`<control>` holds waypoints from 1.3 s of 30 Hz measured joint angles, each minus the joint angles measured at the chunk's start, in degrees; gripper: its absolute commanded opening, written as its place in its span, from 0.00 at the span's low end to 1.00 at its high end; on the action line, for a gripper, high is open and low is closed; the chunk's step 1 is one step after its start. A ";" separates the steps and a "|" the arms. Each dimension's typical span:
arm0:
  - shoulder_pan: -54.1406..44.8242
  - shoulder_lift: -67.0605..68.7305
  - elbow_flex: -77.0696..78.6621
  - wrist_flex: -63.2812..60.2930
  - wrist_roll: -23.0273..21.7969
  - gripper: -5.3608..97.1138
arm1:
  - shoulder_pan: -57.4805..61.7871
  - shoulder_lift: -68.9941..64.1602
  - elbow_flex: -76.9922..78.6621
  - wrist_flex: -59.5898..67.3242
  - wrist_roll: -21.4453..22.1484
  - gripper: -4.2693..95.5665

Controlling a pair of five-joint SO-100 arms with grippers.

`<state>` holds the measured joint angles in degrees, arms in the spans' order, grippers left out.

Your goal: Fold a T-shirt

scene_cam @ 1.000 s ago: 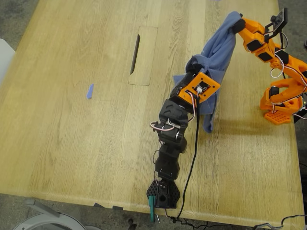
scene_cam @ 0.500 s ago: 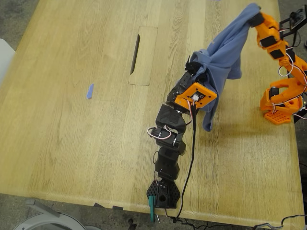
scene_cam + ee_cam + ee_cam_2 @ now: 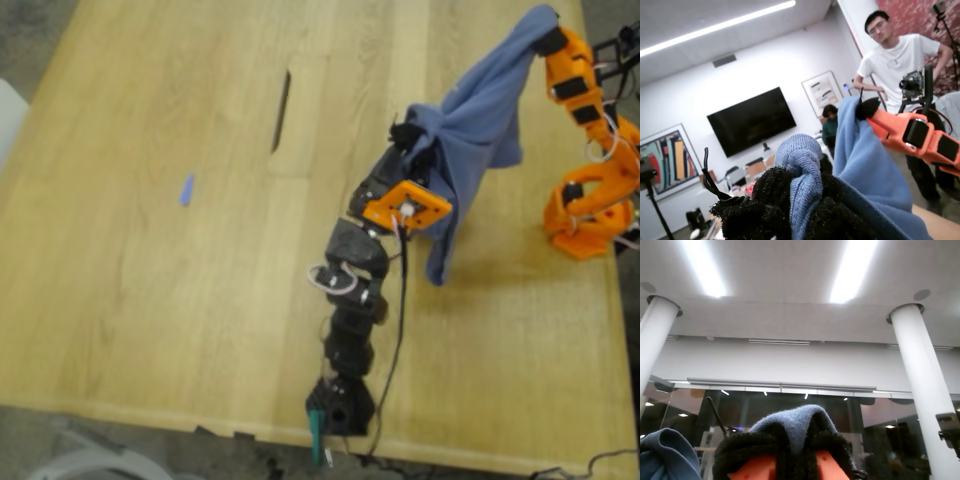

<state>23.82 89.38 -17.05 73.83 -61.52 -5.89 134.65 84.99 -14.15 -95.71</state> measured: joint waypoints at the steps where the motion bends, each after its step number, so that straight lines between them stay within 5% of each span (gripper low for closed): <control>1: 0.00 0.00 0.00 -0.53 0.00 0.05 | 0.00 -0.18 -0.18 -0.09 -0.18 0.04; 19: 1.49 0.00 0.00 -7.65 0.00 0.05 | 1.14 -2.90 -8.88 2.20 -0.53 0.04; 39: 21.80 -5.80 0.00 -9.40 0.00 0.05 | -10.11 -2.29 -11.34 13.54 -2.29 0.04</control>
<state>45.62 83.58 -17.05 64.42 -61.52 -16.00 132.36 73.65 -0.62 -98.00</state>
